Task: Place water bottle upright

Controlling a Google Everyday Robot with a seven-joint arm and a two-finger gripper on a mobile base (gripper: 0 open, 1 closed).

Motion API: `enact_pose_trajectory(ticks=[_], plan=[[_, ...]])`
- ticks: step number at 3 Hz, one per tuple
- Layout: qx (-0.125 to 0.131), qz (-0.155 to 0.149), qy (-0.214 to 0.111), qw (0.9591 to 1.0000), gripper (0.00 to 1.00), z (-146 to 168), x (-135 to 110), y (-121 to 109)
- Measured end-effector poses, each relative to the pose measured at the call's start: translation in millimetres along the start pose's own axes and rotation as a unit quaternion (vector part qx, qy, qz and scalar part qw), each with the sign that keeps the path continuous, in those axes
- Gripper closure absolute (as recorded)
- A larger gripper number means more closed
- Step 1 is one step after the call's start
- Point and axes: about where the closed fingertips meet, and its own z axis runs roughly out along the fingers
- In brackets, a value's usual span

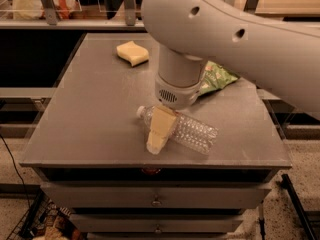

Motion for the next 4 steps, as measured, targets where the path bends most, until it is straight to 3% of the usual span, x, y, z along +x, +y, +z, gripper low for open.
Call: enact_pose_trajectory(ticks=[1, 3, 4], plan=[[-0.001, -0.003, 0.005, 1.0, 0.17, 9, -10, 1], [-0.004, -0.004, 0.013, 0.9999, 0.64, 15, -19, 0], [-0.011, -0.013, -0.005, 0.9998, 0.86, 9, -22, -1]])
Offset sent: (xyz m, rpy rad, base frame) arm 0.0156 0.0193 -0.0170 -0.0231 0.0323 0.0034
